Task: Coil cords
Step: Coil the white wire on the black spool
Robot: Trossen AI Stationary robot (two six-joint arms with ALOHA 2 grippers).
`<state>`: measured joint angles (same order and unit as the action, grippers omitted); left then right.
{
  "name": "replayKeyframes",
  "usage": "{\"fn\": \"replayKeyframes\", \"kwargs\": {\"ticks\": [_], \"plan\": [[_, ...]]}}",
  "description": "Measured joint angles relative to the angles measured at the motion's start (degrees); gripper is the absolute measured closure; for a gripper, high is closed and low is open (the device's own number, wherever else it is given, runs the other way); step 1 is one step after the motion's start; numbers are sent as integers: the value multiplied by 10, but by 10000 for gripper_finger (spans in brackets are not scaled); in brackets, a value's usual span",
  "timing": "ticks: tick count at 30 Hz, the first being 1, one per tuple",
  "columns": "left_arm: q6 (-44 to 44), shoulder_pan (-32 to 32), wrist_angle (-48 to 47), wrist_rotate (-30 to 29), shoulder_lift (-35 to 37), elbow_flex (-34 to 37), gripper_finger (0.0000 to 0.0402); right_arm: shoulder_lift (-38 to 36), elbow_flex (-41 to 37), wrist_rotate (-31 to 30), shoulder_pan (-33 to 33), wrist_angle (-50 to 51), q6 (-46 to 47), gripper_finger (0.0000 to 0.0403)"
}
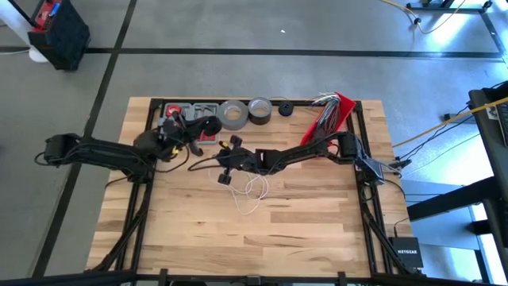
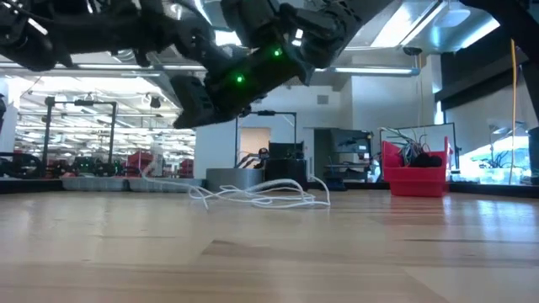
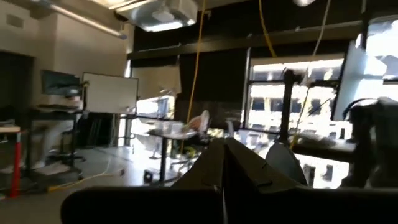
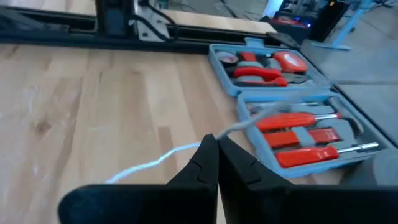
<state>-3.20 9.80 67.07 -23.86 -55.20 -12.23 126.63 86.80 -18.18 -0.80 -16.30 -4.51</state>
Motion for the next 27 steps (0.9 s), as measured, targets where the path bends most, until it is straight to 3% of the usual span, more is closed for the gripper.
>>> {"fn": "replayKeyframes", "kwargs": {"ticks": [13, 22, 27], "plan": [[-30, 67, -6, -38, -62, 0, 402, 0, 0, 70, -10, 9, -32, 402], [-73, 76, -28, -48, -92, -1, 401, -1, -1, 133, -16, 21, -48, 402], [-98, 76, -64, -53, -102, -1, 402, -11, -1, 126, -15, 34, -49, 402]]}}
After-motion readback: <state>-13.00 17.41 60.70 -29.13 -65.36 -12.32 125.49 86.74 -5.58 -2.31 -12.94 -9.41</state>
